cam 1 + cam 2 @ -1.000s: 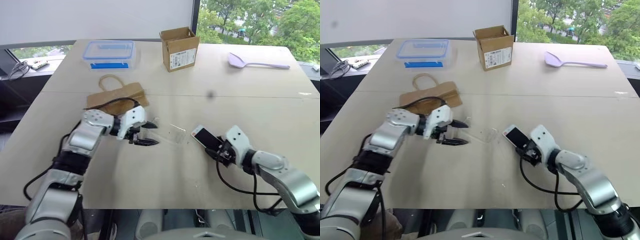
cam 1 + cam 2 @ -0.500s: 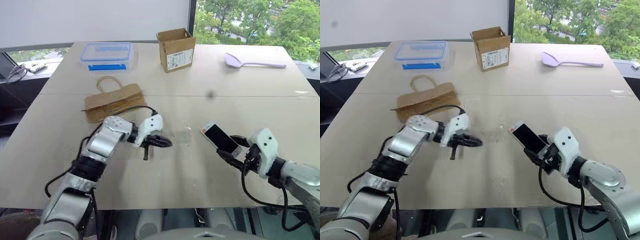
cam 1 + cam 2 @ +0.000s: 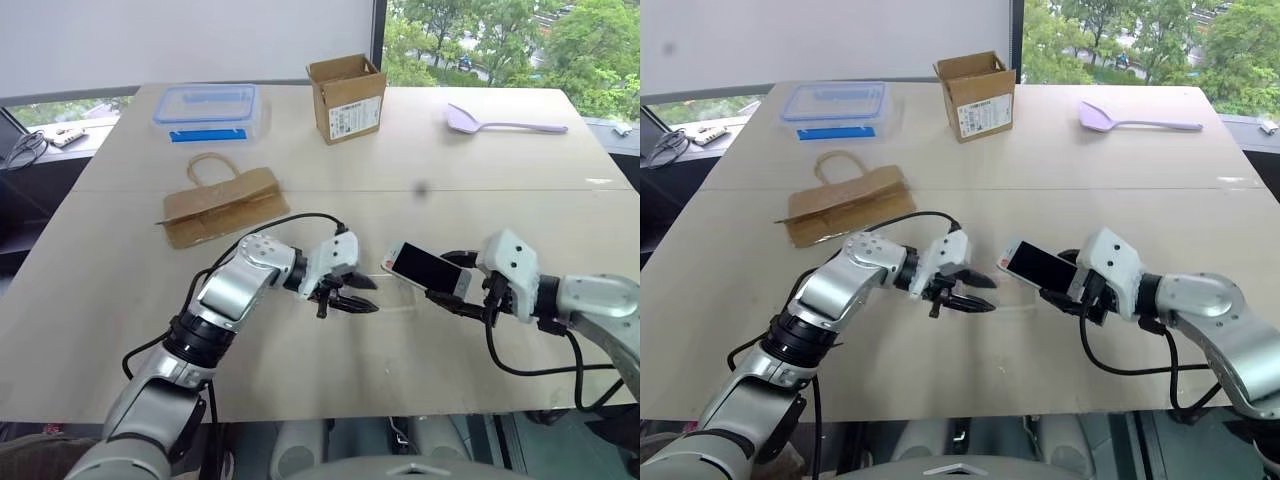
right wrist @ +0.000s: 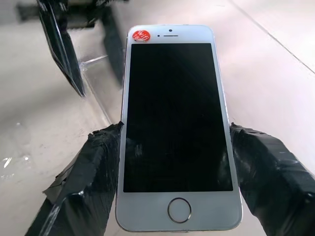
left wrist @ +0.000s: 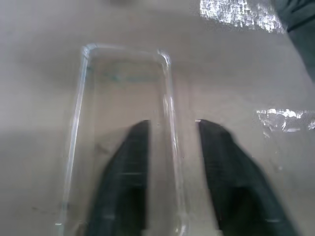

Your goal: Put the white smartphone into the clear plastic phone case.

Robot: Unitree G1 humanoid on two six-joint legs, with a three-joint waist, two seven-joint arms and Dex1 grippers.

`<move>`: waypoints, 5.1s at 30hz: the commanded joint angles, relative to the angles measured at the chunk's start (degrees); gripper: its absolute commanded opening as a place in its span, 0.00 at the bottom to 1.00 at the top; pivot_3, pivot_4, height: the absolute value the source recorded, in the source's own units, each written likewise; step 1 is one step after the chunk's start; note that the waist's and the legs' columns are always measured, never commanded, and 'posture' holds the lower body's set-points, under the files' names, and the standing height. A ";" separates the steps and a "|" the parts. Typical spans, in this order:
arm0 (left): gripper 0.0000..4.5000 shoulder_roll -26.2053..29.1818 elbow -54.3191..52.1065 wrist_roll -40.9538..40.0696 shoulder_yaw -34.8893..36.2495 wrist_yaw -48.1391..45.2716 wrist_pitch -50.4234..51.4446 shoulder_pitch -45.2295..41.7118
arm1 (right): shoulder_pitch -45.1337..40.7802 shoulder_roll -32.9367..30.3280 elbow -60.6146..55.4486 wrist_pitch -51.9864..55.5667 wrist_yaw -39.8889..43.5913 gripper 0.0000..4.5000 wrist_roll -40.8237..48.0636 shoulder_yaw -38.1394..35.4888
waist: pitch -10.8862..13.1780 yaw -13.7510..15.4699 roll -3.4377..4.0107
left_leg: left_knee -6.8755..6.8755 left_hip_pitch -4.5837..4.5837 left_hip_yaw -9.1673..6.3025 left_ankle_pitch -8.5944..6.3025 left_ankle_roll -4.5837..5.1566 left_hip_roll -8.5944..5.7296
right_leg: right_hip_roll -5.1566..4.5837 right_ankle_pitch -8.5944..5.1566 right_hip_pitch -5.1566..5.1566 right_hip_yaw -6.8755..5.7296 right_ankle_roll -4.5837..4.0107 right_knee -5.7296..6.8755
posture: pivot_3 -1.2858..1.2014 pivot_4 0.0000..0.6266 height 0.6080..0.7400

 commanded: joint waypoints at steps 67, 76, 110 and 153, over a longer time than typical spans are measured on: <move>0.67 9.05 -13.71 -10.44 18.01 9.94 -13.32 28.62 | -26.57 8.39 21.71 -10.06 28.35 0.61 -13.98 14.36 | 0.11 -0.91 0.15 | -0.01 -0.12 0.08 0.00 -0.01 -0.01 | -0.16 0.09 -0.24 -0.06 -0.14 0.12 | 0.52 0.24 1.00; 0.29 9.58 -13.73 -12.04 19.34 9.42 -12.83 29.77 | -26.62 20.86 29.05 -9.62 15.50 0.00 -19.45 19.99 | 0.12 -1.04 0.17 | -0.04 -0.13 0.10 0.00 -0.01 0.00 | -0.10 0.09 -0.26 -0.06 -0.14 0.15 | 0.52 0.24 1.00; 0.02 9.94 -13.75 -11.50 18.47 11.32 -14.35 30.77 | -19.54 3.71 11.79 -0.85 29.05 0.00 -7.83 19.42 | 0.15 -1.05 0.20 | -0.04 -0.15 0.00 0.00 -0.01 0.00 | -0.28 0.08 -0.27 -0.08 -0.13 0.08 | 0.52 0.24 1.00; 0.02 9.86 -18.20 -12.72 18.13 14.37 -10.20 30.39 | -26.97 16.18 29.33 -14.46 21.34 0.00 -20.09 24.37 | 0.16 -0.75 0.22 | -0.04 -0.20 0.08 0.00 -0.02 -0.03 | -0.22 0.09 -0.29 -0.07 -0.14 0.07 | 0.52 0.24 1.00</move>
